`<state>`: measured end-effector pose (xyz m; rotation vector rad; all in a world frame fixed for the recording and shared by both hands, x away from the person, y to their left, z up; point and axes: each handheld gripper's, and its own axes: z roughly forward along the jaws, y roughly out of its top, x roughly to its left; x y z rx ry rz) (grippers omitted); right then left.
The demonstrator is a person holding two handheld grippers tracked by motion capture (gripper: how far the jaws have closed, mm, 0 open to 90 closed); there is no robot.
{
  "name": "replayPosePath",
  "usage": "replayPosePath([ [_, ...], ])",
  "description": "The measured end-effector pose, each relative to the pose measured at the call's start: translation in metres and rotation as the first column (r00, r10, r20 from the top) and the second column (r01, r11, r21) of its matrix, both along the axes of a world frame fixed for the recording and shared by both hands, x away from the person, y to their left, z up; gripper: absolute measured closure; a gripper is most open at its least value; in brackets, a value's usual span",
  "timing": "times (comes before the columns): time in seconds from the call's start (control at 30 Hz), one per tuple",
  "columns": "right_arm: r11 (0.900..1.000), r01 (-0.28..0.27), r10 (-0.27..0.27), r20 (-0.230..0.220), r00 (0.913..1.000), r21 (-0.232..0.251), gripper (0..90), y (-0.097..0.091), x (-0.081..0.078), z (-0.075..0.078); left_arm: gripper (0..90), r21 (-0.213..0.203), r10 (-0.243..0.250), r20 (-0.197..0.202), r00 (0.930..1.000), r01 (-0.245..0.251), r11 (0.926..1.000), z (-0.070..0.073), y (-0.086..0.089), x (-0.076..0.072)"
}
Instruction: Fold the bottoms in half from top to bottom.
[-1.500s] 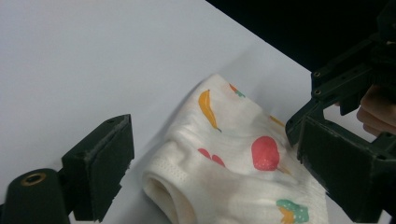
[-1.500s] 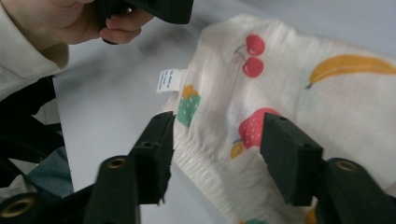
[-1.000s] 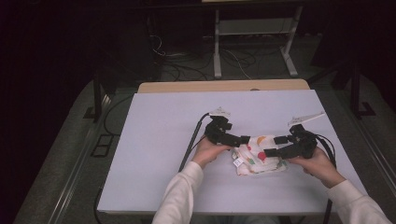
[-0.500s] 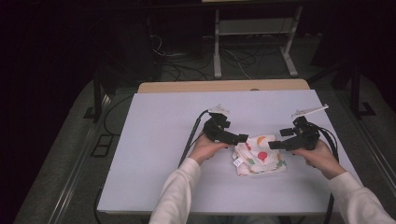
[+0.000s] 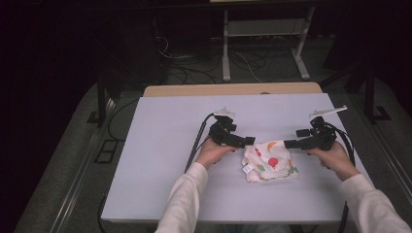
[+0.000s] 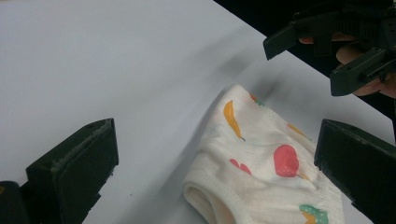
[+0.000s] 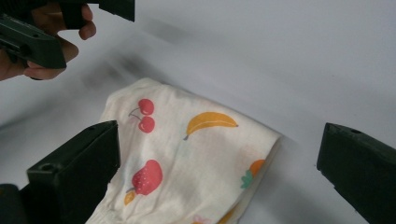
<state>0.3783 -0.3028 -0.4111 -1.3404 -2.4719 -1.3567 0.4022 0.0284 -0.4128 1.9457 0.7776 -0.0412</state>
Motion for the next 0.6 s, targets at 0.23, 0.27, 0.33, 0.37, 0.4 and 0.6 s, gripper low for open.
replayPosePath([
  [0.23,1.0000,-0.003,0.003,-0.009,1.0000,-0.007,0.0,-0.001,0.007,-0.008,0.0,-0.016,0.024,-0.034,0.9991,-0.025,0.9996,-0.009,0.000,0.007],
  [0.27,1.0000,-0.004,0.003,-0.009,1.0000,-0.009,0.0,0.000,0.008,-0.009,0.0,-0.020,0.026,-0.044,0.9987,-0.027,0.9994,-0.011,0.000,0.009],
  [0.33,0.9999,-0.005,0.005,-0.010,0.9999,-0.010,0.0,0.001,0.009,-0.011,0.1,-0.020,0.028,-0.050,0.9984,-0.029,0.9994,-0.013,0.000,0.010],
  [0.37,0.9999,-0.005,0.005,-0.009,0.9999,-0.012,0.0,0.002,0.010,-0.012,0.1,-0.020,0.029,-0.053,0.9982,-0.030,0.9993,-0.015,0.000,0.011],
  [0.4,0.9999,-0.007,0.007,-0.010,0.9999,-0.010,0.0,0.003,0.011,-0.013,0.2,-0.020,0.028,-0.055,0.9981,-0.029,0.9994,-0.016,-0.001,0.012],
  [0.6,0.9995,0.003,-0.003,0.013,0.9999,-0.030,1.0,0.005,0.016,-0.018,5.7,-0.025,0.010,-0.069,0.9975,-0.012,0.9996,-0.024,-0.005,0.013],
])
